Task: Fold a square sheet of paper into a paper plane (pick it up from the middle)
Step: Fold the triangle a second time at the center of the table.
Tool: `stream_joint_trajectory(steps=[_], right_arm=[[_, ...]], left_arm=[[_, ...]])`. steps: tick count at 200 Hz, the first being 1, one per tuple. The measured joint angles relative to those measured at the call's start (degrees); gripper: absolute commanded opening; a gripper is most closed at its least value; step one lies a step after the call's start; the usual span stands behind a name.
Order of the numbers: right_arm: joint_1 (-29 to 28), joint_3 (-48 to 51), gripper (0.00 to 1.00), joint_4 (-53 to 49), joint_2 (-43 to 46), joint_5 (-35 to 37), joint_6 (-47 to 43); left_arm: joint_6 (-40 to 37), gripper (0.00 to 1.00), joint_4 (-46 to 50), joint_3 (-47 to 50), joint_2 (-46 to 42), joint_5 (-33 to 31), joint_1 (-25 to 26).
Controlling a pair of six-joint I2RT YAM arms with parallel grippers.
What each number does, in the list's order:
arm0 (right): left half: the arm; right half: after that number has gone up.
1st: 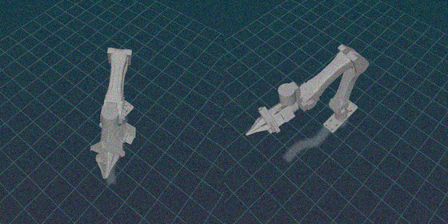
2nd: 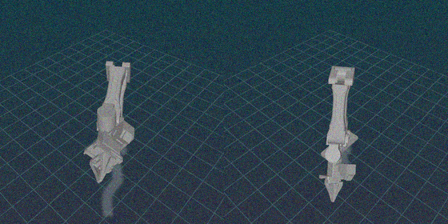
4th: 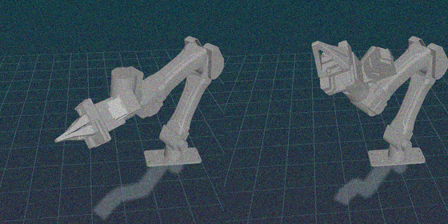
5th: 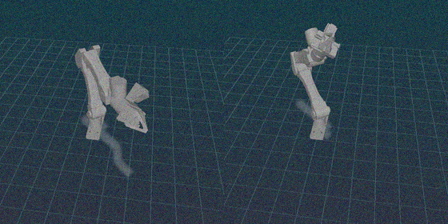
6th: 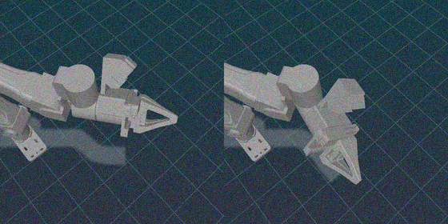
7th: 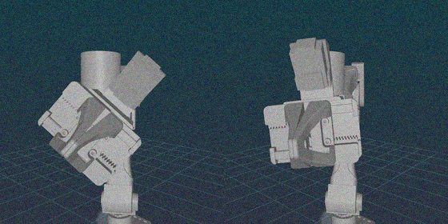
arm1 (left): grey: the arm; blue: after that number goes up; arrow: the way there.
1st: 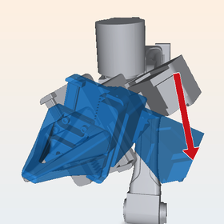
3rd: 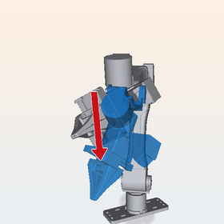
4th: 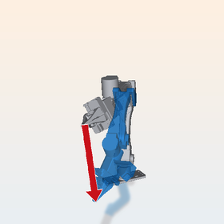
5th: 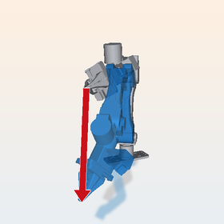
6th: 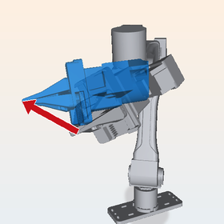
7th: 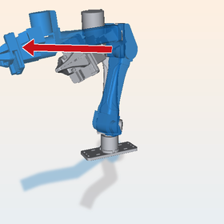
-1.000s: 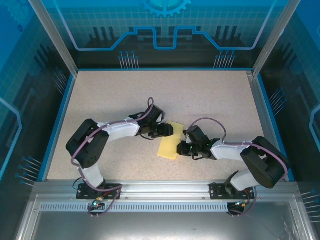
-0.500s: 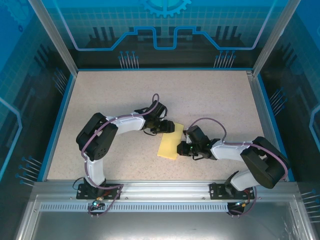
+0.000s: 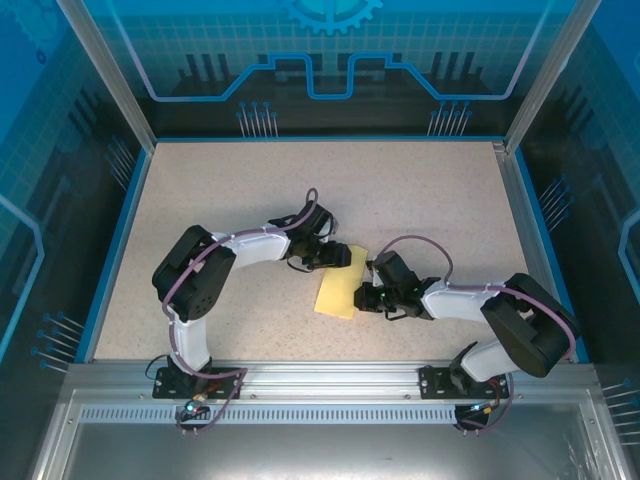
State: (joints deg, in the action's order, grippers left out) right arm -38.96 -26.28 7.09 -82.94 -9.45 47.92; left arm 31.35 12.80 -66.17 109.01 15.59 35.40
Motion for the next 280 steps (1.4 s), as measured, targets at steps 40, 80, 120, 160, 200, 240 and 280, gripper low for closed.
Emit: stream_joint_trajectory(steps=[40, 80, 120, 160, 200, 240, 280], right_arm=[[0.00, 0.00, 0.05, -0.11, 0.11, 0.02, -0.22], [0.00, 0.00, 0.05, -0.13, 0.11, 0.00, -0.37], [0.00, 0.04, 0.05, -0.09, 0.11, 0.02, -0.39], [0.00, 0.11, 0.06, -0.09, 0.22, 0.02, -0.37], [0.00, 0.26, 0.05, 0.07, 0.33, 0.02, -0.39], [0.00, 0.37, 0.06, 0.24, 0.44, 0.09, -0.37], [0.00, 0.37, 0.06, 0.24, 0.44, 0.15, -0.37]], left_arm=[[0.00, 0.60, -0.07, 1.79, -1.36, 1.36, -0.11], [0.85, 0.60, -1.22, 4.52, -3.56, 4.42, -0.31], [2.84, 0.59, -2.60, 8.11, -6.45, 7.06, -0.37], [3.67, 0.52, -3.80, 10.32, -8.63, 8.24, -0.37], [4.76, 0.45, -4.66, 12.87, -9.42, 9.38, -0.37], [4.92, 0.41, -4.96, 15.08, -10.97, 9.60, 0.15], [6.10, 0.32, -4.94, 17.35, -13.11, 9.62, 1.42]])
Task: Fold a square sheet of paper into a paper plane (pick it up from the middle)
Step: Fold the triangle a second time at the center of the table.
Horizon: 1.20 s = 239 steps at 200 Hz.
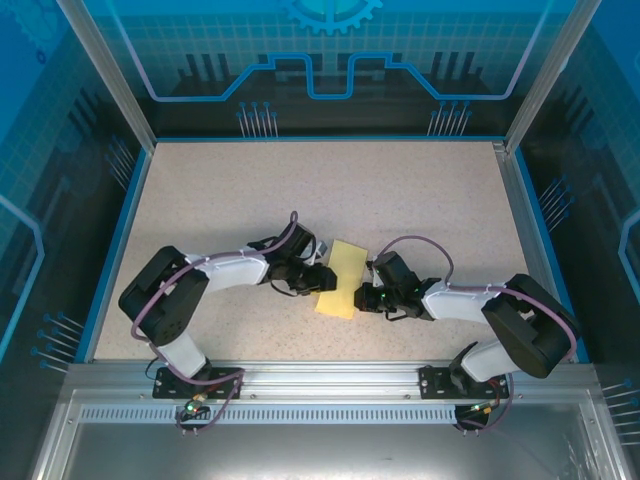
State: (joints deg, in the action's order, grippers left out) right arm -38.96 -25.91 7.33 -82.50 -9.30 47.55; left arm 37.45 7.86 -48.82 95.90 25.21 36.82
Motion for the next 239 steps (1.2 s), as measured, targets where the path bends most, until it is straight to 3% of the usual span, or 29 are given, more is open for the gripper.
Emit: stream_joint_trajectory(steps=[45, 130, 174, 239], right_arm=[[0.00, 0.00, 0.06, 0.00, 0.00, 0.02, -0.02], [0.00, 0.00, 0.06, -0.04, 0.04, 0.02, -0.02], [0.00, 0.00, 0.06, -0.20, 0.15, 0.04, -0.02], [-0.02, 0.00, 0.15, -1.95, 1.66, 0.39, -0.46]], left_arm=[[0.17, 0.24, 0.15, 2.16, -1.25, -0.07, 0.96], [0.13, 0.17, 3.52, 4.00, -4.87, -0.48, 2.47], [0.04, 0.06, 5.49, 4.00, -6.75, -1.38, 2.47], [-0.07, 0.07, 5.84, 3.76, -6.27, -1.38, 2.47]])
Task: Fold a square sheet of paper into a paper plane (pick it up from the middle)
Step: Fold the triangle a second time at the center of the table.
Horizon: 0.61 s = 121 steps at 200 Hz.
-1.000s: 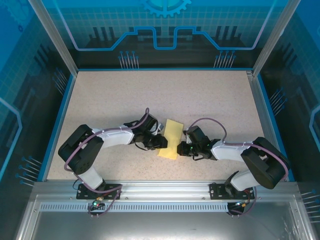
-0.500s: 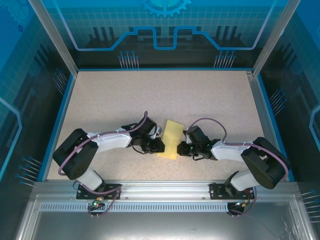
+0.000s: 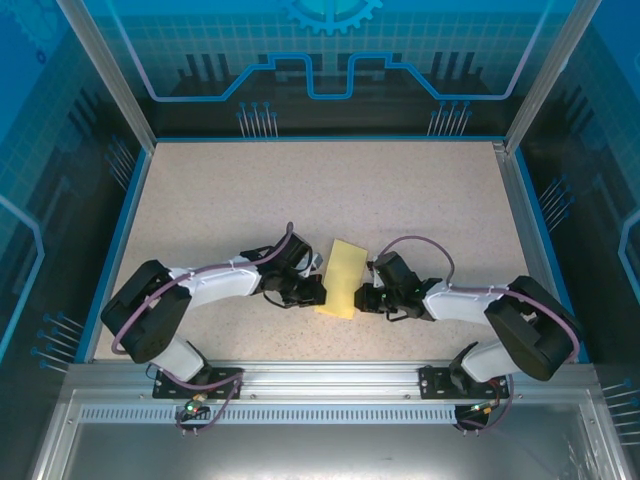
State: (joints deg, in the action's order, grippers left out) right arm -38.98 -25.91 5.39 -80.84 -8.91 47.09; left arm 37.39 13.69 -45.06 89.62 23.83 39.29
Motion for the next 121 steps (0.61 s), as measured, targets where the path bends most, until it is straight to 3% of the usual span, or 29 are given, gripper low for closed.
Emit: stream_joint_trajectory(steps=[60, 121], right_arm=[[0.22, -0.02, 0.19, -5.38, 7.21, 1.36, -2.08], [1.22, -2.08, 0.18, -6.25, 6.58, 1.20, -4.13]], left_arm=[[0.00, 0.09, -0.02, -2.73, 3.69, 0.07, 0.00], [-0.02, 0.11, 0.02, -5.38, 5.33, 0.68, 0.00]])
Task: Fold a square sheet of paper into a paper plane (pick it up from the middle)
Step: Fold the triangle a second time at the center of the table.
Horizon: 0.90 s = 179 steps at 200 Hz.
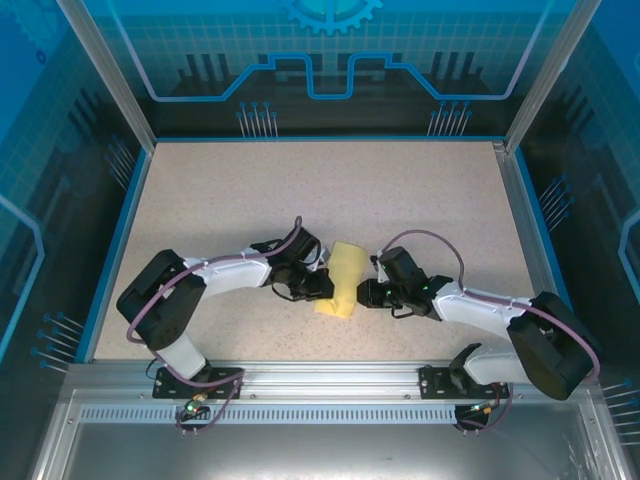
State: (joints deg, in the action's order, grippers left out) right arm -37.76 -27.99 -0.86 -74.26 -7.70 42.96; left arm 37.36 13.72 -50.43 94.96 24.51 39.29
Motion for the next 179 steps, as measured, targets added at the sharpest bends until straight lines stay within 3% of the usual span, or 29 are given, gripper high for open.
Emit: stream_joint_trajectory(steps=[179], right_arm=[[0.81, -1.38, 0.16, 2.01, -4.81, -0.68, -3.76]], left_arm=[[0.00, 0.13, 0.15, -7.61, 7.34, 0.87, 0.00]])
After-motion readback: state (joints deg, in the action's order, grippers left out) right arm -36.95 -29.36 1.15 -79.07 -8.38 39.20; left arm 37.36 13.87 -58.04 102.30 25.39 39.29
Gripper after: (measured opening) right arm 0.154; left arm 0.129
